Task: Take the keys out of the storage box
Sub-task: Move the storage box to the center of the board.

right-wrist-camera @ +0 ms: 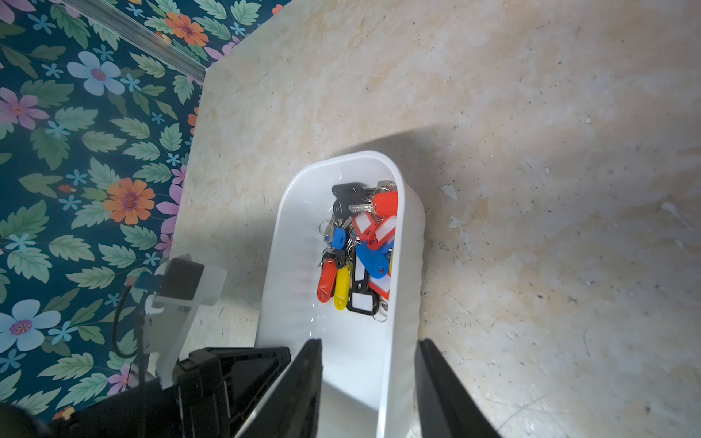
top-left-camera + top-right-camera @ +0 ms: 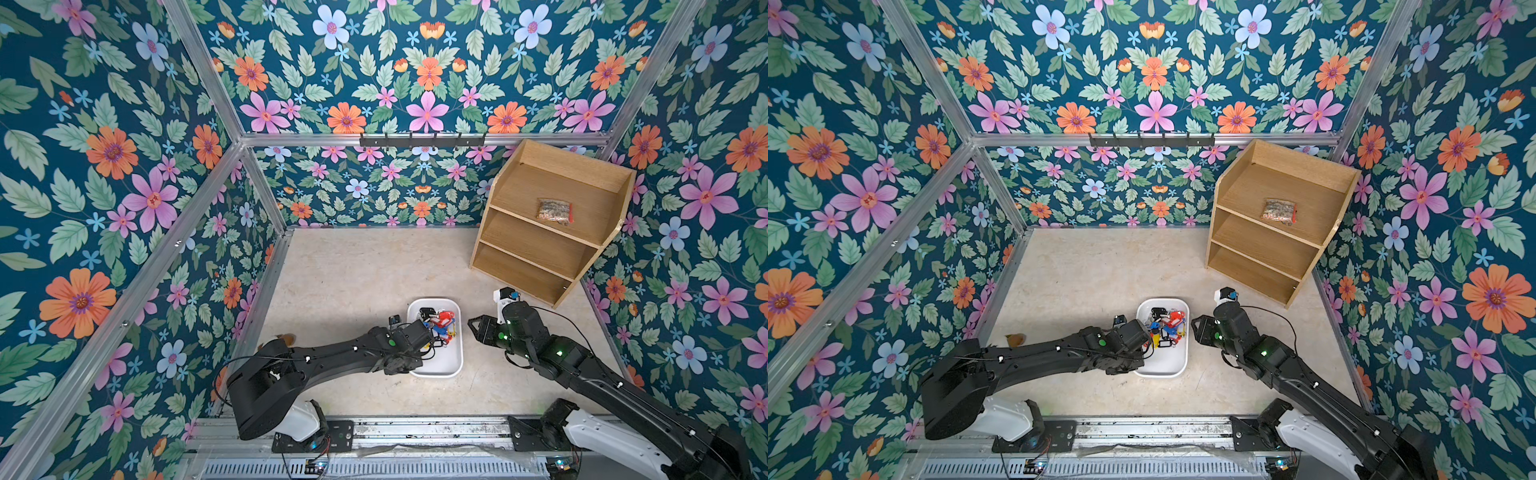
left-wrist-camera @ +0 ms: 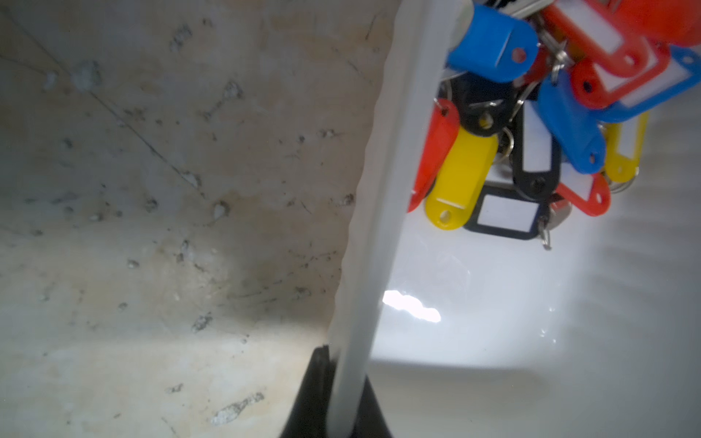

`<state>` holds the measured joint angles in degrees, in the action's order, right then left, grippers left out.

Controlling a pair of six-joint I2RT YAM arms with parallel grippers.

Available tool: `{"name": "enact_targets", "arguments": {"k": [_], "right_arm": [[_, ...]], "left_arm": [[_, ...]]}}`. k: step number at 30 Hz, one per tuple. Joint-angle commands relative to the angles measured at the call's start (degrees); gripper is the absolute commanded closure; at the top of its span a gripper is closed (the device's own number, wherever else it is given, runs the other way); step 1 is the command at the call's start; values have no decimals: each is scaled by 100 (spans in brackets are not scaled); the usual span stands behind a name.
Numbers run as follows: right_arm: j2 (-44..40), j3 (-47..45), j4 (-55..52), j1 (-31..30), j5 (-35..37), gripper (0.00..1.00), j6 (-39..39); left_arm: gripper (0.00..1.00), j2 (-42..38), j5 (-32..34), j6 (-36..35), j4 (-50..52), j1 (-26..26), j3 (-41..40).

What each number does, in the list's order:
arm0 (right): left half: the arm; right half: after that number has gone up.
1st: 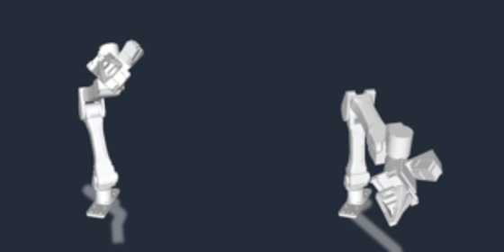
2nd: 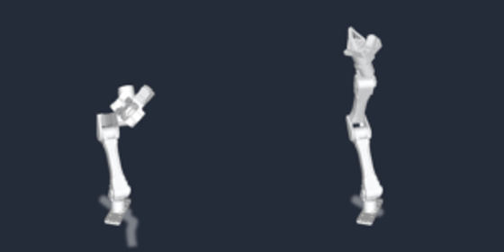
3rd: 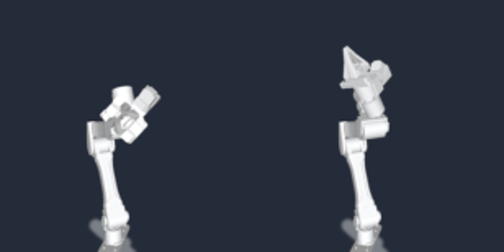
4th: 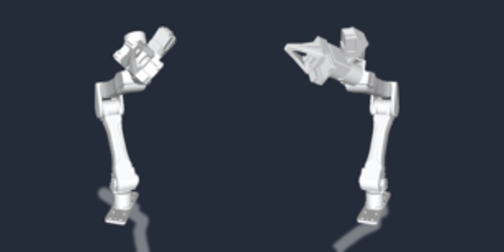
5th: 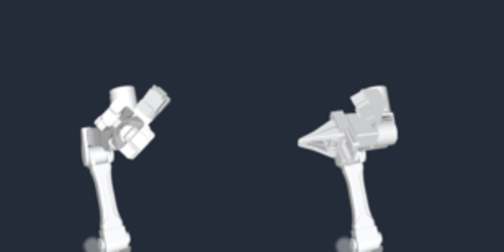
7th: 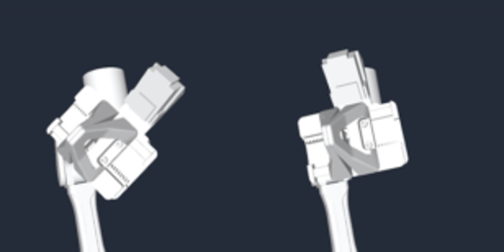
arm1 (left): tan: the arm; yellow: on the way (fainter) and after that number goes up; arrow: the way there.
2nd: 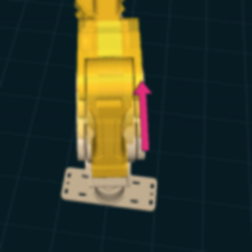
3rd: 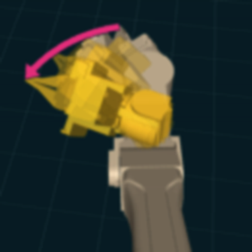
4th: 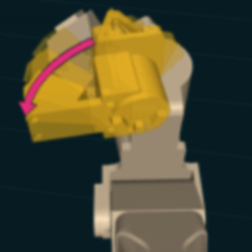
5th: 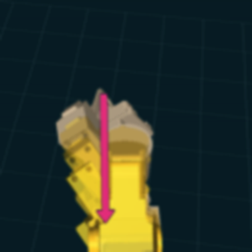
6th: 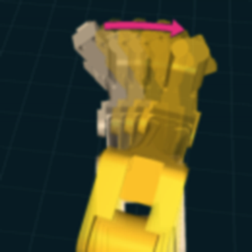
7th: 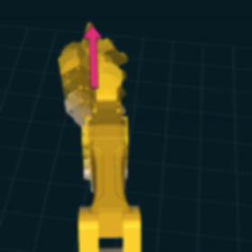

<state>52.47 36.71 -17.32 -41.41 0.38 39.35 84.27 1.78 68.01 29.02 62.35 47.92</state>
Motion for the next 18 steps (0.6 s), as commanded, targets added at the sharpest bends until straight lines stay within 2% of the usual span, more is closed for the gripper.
{"name": "enact_targets", "arguments": {"k": [1,3,4,6,7,9,10,15,18], "right_arm": [[168,121,26,-16,-193,44,-93],[255,167,37,-49,-283,34,-86],[317,214,-2,-64,-319,32,-100],[445,341,-136,-124,-238,31,-108],[518,409,-214,-160,-198,31,-125],[633,502,-316,-196,-118,32,-93],[690,533,-333,-201,-109,32,-56],[962,629,-346,-214,-99,38,172],[1249,693,-288,-209,-221,38,282]], "left_arm": [[85,-40,-68,309,87,183,50],[76,-99,-47,387,93,285,64],[65,-149,-26,434,122,332,89],[53,-234,31,500,172,400,135],[44,-285,68,537,219,452,170],[24,-365,135,566,281,488,246],[2,-406,148,562,294,507,284],[1,-718,499,341,361,533,470],[1,-948,1002,28,521,533,606]]}}
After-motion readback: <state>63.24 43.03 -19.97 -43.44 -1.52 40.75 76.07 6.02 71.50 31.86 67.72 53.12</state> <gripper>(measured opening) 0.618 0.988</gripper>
